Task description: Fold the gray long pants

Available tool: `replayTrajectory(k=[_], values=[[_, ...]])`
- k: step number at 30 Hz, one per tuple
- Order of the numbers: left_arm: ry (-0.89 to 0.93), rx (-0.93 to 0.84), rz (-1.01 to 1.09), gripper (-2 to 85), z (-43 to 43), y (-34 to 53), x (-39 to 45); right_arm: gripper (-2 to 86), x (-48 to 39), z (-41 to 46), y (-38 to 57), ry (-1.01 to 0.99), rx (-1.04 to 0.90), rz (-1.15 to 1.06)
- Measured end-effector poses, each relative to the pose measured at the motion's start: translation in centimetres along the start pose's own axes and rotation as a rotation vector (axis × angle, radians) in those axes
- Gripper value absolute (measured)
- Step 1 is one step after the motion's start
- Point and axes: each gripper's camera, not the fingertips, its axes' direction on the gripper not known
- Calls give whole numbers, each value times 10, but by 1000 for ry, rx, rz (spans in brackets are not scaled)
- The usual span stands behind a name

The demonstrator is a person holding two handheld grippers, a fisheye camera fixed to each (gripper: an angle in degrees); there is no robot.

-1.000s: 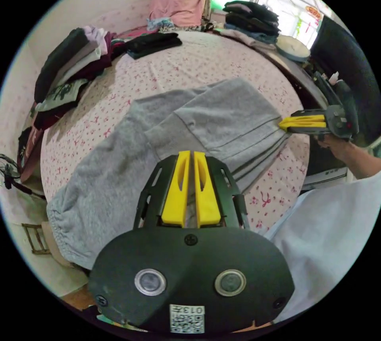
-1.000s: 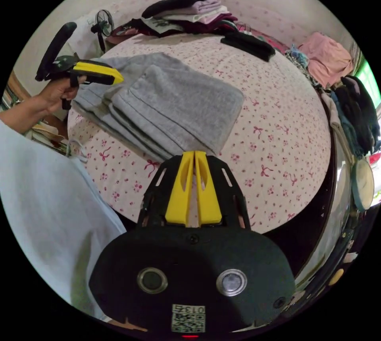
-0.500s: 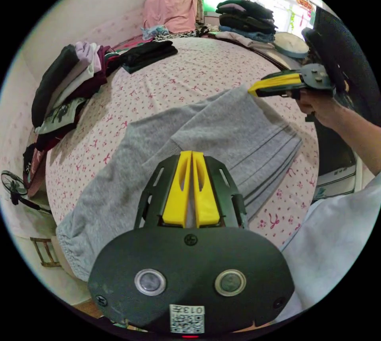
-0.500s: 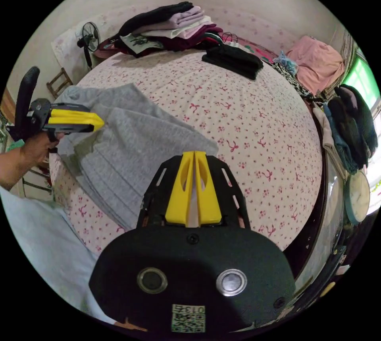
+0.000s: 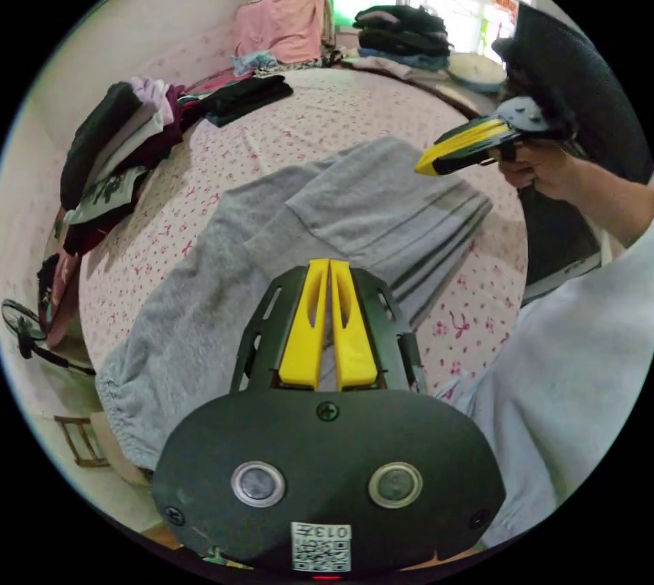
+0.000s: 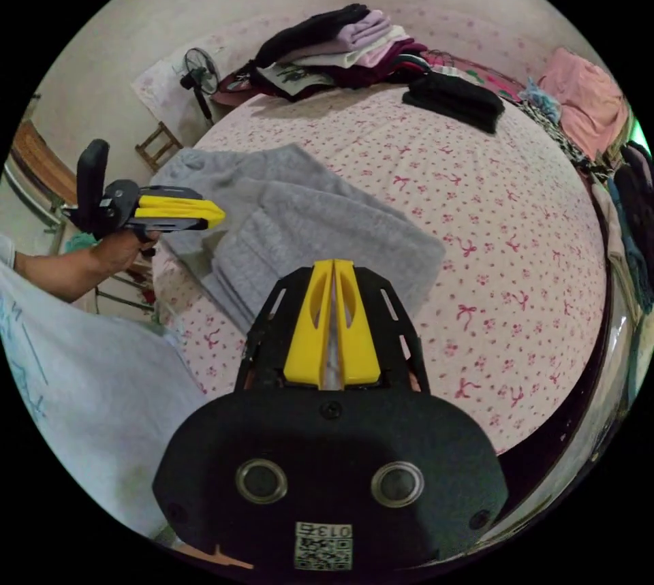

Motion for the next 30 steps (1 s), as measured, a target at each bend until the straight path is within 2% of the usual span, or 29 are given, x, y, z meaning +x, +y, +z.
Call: replayTrajectory(k=[2, 4, 5, 6, 7, 9, 11, 13, 14, 15, 17, 18, 21, 24, 27, 29, 30], values=[[-107, -139, 25, -3, 15, 9, 7, 3, -26, 11, -5, -16, -17, -79], [-76, -61, -45, -4, 5, 21, -5, 3, -46, 28, -11, 15, -74, -131], [-19, -52, -110, -4, 0, 24, -19, 3, -54, 46, -15, 34, -164, -152], [8, -55, -137, -4, -2, 24, -26, 2, -58, 45, -19, 59, -96, -150], [42, -75, -162, -4, -8, 22, -38, 2, -59, 46, -22, 61, -123, -152], [21, -85, -161, -4, -21, 18, -45, 2, -63, 42, -43, 30, -149, -165], [-46, -6, -125, -3, -47, 20, -47, 2, -71, 32, -56, -40, -50, -200], [-78, -66, -111, -3, -47, 22, -53, 2, -84, 32, -70, -80, -29, -240], [-69, -151, -101, -3, -37, 25, -61, 2, -95, 41, -79, -92, -56, -289], [-69, -102, -102, -3, -42, 28, -65, 2, -105, 55, -87, -73, -103, -319], [-7, -115, -135, -2, -51, 32, -92, 3, -114, 83, -96, -27, -220, -329], [7, -116, -141, -2, -54, 33, -98, 3, -117, 83, -103, -28, -180, -333], [45, -93, -186, -1, -76, 50, -132, 3, -118, 89, -124, -51, -256, -359], [4, 13, -311, 3, -121, 94, -181, 3, -111, 82, -144, -141, -219, -359], [-110, 147, -577, 18, -179, 169, -245, 8, -107, 77, -174, -208, -128, -350], [-184, 242, -838, 72, -218, 242, -296, 14, -112, 82, -199, -210, -106, -372], [-194, 261, -901, 89, -225, 261, -307, 20, -117, 87, -218, -217, -83, -387]])
